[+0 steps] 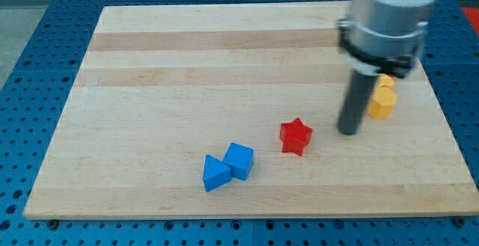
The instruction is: Place red star above blue cube
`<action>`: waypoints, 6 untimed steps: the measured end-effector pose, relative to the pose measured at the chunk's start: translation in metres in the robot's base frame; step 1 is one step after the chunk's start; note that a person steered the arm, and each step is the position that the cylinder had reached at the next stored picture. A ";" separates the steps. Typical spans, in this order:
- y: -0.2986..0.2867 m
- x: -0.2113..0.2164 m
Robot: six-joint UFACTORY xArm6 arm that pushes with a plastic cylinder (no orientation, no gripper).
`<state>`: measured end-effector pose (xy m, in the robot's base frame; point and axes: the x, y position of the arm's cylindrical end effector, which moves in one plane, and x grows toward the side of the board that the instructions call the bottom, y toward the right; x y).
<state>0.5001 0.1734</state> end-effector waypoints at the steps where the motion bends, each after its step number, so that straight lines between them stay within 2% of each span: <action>1: 0.042 0.037; 2: 0.013 0.060; 3: -0.030 0.031; 5: -0.151 0.017; 6: -0.180 0.000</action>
